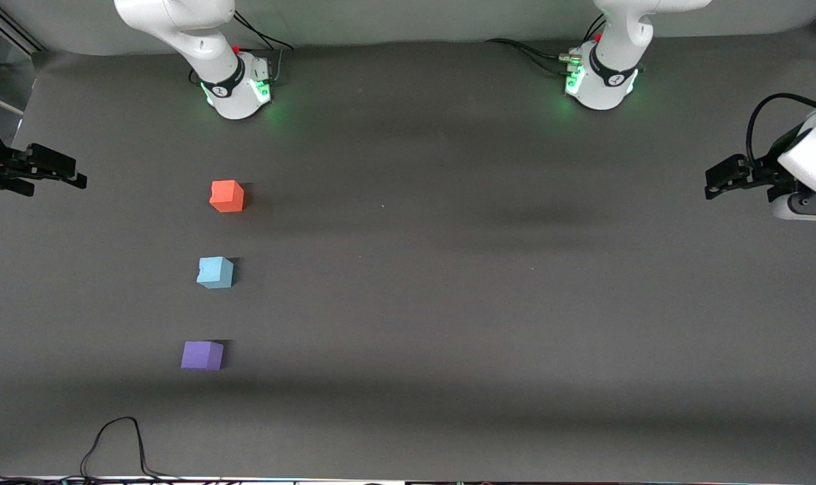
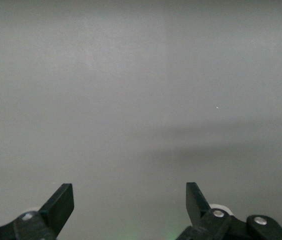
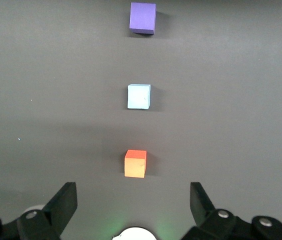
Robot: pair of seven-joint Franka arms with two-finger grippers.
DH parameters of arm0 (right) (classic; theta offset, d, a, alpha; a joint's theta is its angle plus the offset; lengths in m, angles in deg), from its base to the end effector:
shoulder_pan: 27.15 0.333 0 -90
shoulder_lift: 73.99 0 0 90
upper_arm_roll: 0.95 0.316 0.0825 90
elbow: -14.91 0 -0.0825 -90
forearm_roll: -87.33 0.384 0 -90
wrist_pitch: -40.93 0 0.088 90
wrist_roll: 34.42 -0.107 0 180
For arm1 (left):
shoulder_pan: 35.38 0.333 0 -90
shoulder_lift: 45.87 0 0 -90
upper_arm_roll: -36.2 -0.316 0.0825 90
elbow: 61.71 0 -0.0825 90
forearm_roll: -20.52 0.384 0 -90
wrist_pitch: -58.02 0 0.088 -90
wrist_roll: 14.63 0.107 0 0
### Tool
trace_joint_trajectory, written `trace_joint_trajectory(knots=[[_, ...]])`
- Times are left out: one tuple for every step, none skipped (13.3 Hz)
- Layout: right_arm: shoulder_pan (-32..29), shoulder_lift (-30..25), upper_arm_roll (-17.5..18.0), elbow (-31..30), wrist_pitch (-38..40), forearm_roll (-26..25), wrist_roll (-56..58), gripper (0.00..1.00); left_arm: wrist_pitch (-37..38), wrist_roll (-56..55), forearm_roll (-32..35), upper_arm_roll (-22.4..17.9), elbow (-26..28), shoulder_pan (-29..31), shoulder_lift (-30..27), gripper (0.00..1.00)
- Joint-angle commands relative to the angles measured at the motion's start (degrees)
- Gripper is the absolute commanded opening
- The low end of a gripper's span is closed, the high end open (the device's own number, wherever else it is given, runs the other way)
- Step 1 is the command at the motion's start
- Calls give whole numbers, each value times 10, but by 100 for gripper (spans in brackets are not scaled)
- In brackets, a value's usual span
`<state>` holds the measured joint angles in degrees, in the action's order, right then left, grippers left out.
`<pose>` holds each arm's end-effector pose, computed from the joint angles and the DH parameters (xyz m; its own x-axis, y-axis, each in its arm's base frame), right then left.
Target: Place blue block between orange and purple blocks
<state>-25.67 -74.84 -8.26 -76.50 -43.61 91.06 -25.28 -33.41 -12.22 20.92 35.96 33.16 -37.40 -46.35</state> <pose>0.5368 -0.0478 0.6135 0.9936 0.0642 -0.0928 0.0566 -0.9950 -0.0827 0.5512 -0.0164 0.5911 0.9960 -0.0732 -0.0519 -0.0735 -0.9973 -0.0047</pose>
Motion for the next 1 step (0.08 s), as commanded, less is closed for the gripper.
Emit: trace_joint_trajectory(knots=[[-13,-2,19,4,-2,-13,-6,100,-6,-6,6,2,4,1,-2,100]])
